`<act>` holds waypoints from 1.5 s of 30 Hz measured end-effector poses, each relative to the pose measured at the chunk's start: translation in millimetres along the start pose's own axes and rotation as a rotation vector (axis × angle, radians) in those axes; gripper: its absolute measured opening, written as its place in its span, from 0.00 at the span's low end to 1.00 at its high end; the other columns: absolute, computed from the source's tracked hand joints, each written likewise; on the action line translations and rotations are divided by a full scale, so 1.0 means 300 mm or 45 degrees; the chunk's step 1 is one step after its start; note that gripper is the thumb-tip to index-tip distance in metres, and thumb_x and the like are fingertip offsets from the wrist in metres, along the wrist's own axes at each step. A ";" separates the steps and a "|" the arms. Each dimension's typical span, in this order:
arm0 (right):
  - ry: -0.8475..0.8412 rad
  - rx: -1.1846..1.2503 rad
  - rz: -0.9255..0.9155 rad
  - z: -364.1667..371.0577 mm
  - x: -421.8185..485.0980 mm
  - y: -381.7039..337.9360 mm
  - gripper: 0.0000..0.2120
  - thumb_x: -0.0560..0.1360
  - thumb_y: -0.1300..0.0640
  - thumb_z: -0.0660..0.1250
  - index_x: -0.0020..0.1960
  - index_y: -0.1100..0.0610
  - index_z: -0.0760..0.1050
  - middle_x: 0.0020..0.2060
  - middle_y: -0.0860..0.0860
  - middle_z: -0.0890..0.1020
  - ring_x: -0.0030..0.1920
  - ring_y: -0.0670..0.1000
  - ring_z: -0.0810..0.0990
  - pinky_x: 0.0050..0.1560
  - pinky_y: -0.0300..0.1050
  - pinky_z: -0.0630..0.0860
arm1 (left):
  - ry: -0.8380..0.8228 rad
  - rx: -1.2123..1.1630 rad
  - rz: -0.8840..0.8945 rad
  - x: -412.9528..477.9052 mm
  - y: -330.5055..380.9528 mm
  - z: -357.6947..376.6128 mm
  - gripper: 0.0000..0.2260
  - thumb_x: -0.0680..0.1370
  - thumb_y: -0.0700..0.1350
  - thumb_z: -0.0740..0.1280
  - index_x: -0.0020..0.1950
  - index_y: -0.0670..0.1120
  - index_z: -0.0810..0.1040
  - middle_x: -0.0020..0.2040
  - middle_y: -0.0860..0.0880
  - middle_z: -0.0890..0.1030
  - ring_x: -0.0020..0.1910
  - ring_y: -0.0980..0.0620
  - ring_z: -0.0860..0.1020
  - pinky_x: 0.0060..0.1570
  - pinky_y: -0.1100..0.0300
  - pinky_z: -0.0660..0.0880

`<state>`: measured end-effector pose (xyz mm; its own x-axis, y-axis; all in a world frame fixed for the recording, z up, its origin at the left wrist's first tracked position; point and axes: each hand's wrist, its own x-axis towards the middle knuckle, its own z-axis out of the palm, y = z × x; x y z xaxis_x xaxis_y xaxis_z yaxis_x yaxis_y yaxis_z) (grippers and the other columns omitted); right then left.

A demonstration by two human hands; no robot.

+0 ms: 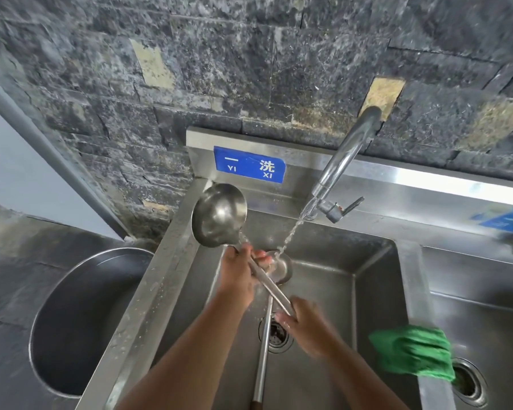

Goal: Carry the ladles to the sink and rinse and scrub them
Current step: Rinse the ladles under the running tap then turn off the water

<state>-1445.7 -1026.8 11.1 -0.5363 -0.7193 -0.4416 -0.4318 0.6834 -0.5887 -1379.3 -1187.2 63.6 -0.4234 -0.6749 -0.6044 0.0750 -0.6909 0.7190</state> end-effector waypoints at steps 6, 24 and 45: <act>-0.068 -0.109 0.141 0.047 -0.122 0.079 0.19 0.68 0.36 0.64 0.40 0.53 0.74 0.29 0.48 0.77 0.32 0.47 0.77 0.34 0.45 0.72 | 0.032 -0.170 -0.079 0.026 0.014 -0.085 0.10 0.84 0.43 0.56 0.43 0.45 0.68 0.30 0.47 0.69 0.28 0.49 0.70 0.36 0.52 0.74; -0.170 1.078 0.070 0.102 0.110 -0.273 0.11 0.77 0.63 0.53 0.48 0.57 0.74 0.26 0.50 0.71 0.22 0.46 0.69 0.22 0.40 0.64 | -0.155 0.610 -0.002 -0.040 -0.096 -0.114 0.13 0.83 0.43 0.54 0.45 0.45 0.76 0.33 0.41 0.74 0.22 0.50 0.68 0.23 0.63 0.63; -0.196 1.672 0.752 0.602 0.429 -0.167 0.10 0.73 0.77 0.64 0.44 0.62 0.72 0.27 0.56 0.78 0.24 0.51 0.80 0.24 0.41 0.78 | -0.147 0.797 -0.196 0.049 -0.364 -0.565 0.09 0.83 0.44 0.61 0.62 0.47 0.76 0.50 0.29 0.81 0.22 0.49 0.72 0.19 0.61 0.69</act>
<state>-1362.1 -1176.3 -138.5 -0.2789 -0.4424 -0.8524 0.8304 0.3347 -0.4454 -1240.6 -1165.4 -82.0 -0.4840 -0.5239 -0.7009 -0.5195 -0.4725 0.7119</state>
